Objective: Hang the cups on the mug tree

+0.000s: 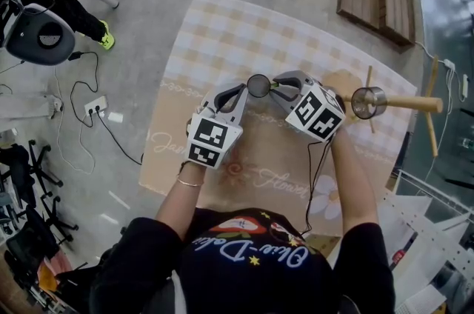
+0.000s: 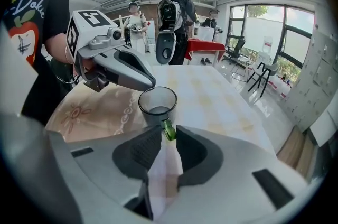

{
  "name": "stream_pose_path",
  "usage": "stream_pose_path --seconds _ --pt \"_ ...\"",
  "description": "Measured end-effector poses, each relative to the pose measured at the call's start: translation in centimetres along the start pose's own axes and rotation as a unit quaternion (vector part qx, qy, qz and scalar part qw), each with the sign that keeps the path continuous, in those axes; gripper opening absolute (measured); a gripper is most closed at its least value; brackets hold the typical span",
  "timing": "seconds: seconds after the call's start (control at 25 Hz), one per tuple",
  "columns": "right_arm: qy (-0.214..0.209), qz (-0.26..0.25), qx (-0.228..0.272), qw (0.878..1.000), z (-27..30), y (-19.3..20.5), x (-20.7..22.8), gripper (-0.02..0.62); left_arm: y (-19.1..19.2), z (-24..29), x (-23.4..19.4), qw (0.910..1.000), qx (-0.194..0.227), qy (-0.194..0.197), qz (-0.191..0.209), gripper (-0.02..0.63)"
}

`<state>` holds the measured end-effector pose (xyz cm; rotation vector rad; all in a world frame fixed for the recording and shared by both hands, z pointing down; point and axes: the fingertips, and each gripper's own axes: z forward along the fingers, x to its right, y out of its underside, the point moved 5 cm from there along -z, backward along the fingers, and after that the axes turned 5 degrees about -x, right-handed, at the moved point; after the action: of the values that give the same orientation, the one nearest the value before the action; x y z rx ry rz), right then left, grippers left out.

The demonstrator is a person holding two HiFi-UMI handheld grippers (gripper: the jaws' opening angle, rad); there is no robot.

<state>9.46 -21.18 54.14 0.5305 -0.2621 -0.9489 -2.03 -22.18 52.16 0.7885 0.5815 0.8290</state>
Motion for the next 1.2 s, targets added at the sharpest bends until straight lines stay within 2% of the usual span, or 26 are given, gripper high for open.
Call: stream_pose_path --seconds 0.28,0.52,0.72,0.88,1.2 --pt "-0.015 -0.006 -0.013 1.000 0.4 0.0 0.1 0.092 0.0 0.0 0.0 1.0000 0.001 0.003 -0.002 0.003" --pt "-0.010 -0.032 -0.032 0.999 0.8 -0.1 0.0 0.076 0.1 0.0 -0.1 0.9999 0.003 0.001 -0.013 0.003" --pt "-0.014 -0.014 -0.023 1.000 0.8 -0.1 -0.5 0.058 0.2 -0.1 0.1 0.9999 0.001 0.004 -0.014 0.003" --pt "-0.001 -0.012 -0.020 1.000 0.7 -0.1 -1.0 0.046 0.3 -0.1 0.4 0.9999 0.001 0.007 -0.014 0.003" --pt "0.034 0.046 0.002 0.998 0.1 0.1 -1.6 0.046 0.5 -0.9 0.2 0.9998 0.005 0.004 -0.019 0.003"
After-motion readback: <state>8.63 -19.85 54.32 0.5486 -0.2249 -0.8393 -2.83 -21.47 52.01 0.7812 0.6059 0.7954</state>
